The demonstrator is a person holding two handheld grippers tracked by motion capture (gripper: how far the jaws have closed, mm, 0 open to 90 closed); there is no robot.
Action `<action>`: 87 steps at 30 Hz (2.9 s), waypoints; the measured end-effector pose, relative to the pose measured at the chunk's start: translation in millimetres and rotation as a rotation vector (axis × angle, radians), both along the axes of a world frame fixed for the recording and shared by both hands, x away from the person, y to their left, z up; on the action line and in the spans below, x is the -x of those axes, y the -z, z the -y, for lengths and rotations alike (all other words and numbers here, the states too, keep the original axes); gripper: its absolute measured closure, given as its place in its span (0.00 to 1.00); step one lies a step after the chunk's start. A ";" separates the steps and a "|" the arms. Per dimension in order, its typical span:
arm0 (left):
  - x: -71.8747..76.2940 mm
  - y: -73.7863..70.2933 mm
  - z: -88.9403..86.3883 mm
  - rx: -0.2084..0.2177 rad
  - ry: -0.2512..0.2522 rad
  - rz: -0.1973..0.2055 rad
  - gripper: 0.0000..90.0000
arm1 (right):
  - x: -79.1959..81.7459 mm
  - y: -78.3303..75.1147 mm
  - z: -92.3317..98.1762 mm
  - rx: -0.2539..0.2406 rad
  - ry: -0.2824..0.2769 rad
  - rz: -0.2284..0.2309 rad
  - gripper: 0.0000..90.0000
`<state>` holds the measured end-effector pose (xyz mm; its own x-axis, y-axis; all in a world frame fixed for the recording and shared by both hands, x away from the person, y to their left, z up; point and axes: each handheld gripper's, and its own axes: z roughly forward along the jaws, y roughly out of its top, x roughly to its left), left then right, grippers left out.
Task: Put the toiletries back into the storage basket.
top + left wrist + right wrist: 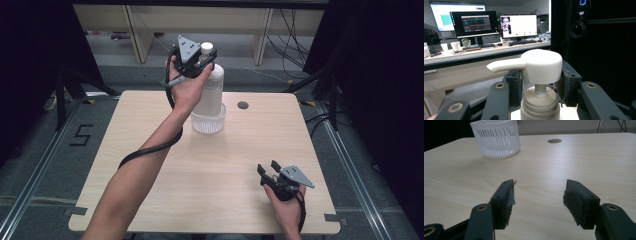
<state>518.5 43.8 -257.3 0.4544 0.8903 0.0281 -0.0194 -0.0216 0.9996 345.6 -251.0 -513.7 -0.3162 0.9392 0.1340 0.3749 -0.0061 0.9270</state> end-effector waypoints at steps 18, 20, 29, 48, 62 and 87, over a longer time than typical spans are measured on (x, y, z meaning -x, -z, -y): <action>-11.1 2.8 1.8 0.001 -0.006 0.005 0.66 | -0.5 0.4 0.4 -0.004 -0.009 0.005 0.46; -12.0 2.5 2.1 -0.001 -0.007 0.006 0.66 | -0.9 0.4 1.7 0.010 -0.012 0.013 0.46; -15.1 0.6 5.6 -0.002 -0.005 0.003 0.66 | -0.5 0.2 1.4 0.001 -0.016 0.013 0.46; -25.5 8.1 8.7 -0.013 -0.009 -0.017 0.66 | -1.0 0.9 0.2 -0.014 -0.011 0.006 0.46; -32.7 16.8 7.1 -0.018 -0.022 -0.034 0.66 | -1.0 0.6 1.6 0.003 -0.005 0.007 0.46; -40.5 27.9 8.4 -0.029 -0.016 -0.050 0.66 | -0.9 0.6 1.7 0.002 -0.007 0.007 0.46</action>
<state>559.0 35.3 -285.2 0.4413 0.8968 0.0316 0.0306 -0.0502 0.9983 346.6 -252.8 -514.3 -0.3236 0.9372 0.1303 0.3687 -0.0020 0.9296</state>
